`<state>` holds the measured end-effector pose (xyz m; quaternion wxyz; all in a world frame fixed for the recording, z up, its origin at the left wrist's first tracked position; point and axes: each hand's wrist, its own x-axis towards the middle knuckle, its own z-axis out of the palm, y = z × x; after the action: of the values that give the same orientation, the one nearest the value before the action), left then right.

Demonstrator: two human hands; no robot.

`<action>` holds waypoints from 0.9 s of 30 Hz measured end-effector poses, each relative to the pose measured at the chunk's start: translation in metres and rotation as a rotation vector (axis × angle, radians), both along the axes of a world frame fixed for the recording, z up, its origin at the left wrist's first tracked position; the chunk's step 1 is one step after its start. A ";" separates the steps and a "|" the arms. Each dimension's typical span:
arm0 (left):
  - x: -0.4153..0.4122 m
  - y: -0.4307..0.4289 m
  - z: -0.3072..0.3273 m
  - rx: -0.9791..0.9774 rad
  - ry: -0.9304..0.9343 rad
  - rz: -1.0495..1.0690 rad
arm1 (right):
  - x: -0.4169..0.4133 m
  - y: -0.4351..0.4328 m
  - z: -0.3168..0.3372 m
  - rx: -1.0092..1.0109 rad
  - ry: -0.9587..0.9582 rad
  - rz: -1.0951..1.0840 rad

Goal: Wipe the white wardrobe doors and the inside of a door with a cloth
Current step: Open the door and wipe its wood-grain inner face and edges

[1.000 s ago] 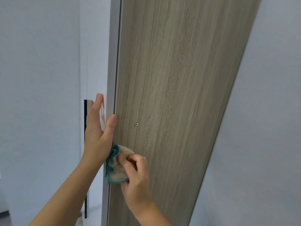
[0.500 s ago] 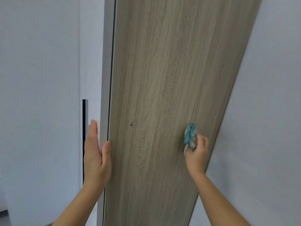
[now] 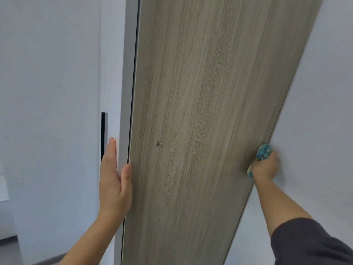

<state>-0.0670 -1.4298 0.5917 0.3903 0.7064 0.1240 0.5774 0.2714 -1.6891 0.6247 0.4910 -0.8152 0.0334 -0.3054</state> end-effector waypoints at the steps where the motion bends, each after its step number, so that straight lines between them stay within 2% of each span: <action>1: 0.000 0.000 0.000 -0.006 -0.002 -0.009 | -0.001 0.001 -0.001 0.002 0.001 -0.003; 5: 0.000 -0.002 0.003 -0.006 -0.014 -0.041 | -0.026 0.015 -0.023 0.038 -0.016 0.037; 9: -0.002 -0.004 0.006 -0.007 -0.042 -0.086 | -0.089 0.045 -0.069 0.104 -0.081 0.131; 16: -0.011 0.008 0.007 0.024 -0.059 -0.142 | -0.203 0.112 -0.100 0.264 -0.230 0.408; 23: -0.023 0.020 0.009 0.091 0.042 -0.136 | -0.262 0.154 -0.116 0.189 -0.447 0.568; 27: -0.022 0.019 0.009 0.071 0.031 -0.141 | -0.297 0.165 -0.125 0.004 -0.539 0.662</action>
<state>-0.0889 -1.4109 0.6003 0.4029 0.7356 0.0596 0.5413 -0.0252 -1.5240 0.5000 0.5552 -0.6722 -0.3591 -0.3332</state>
